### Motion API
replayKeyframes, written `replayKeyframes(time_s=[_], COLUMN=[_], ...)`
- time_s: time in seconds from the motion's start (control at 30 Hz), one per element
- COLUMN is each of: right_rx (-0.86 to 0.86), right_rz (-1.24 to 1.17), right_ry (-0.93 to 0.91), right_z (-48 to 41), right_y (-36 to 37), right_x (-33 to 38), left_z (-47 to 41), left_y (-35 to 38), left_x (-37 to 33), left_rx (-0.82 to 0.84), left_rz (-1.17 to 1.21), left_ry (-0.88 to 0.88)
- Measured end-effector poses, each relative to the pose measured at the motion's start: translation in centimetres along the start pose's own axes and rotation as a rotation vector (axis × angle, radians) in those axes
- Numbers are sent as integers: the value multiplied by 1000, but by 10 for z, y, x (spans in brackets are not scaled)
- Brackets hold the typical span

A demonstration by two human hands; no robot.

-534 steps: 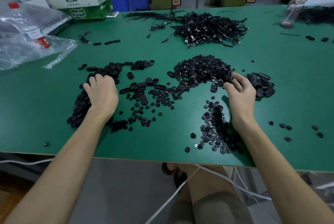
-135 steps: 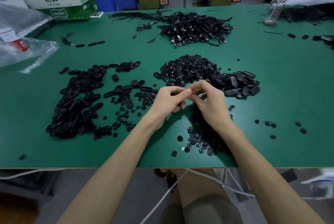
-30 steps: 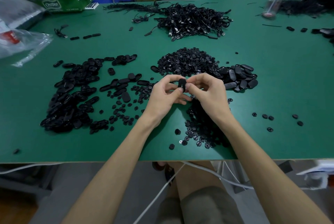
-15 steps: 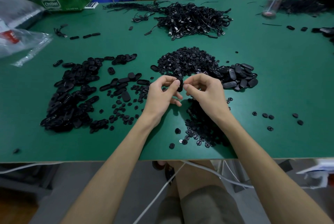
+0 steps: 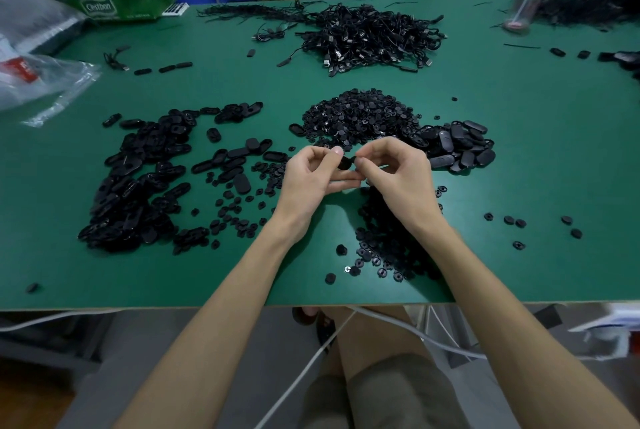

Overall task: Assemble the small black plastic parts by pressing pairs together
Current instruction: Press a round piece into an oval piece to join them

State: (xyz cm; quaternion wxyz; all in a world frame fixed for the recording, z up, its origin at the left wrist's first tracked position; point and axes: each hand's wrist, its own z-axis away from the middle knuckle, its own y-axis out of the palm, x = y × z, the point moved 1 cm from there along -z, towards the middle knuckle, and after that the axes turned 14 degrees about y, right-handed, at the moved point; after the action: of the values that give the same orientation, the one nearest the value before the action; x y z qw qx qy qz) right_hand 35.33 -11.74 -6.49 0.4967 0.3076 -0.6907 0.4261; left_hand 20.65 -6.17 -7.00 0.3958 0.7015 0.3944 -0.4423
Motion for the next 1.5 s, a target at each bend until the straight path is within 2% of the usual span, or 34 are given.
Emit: replayKeyframes(time_s=[0.43,0.83,1.5], right_rx=[-55,-101,-129], right_rz=[112,194,158], right_ry=[-87,-54,-36], right_z=[3,1,3], right_y=[2,2,1], right_x=[1,2,4], left_z=[1,-1,-3], left_y=[-2,-5,-9], left_x=[1,6,10], left_rx=[25,49,1], left_rz=[9,-91,-73], left_ry=[-41,-28,-17])
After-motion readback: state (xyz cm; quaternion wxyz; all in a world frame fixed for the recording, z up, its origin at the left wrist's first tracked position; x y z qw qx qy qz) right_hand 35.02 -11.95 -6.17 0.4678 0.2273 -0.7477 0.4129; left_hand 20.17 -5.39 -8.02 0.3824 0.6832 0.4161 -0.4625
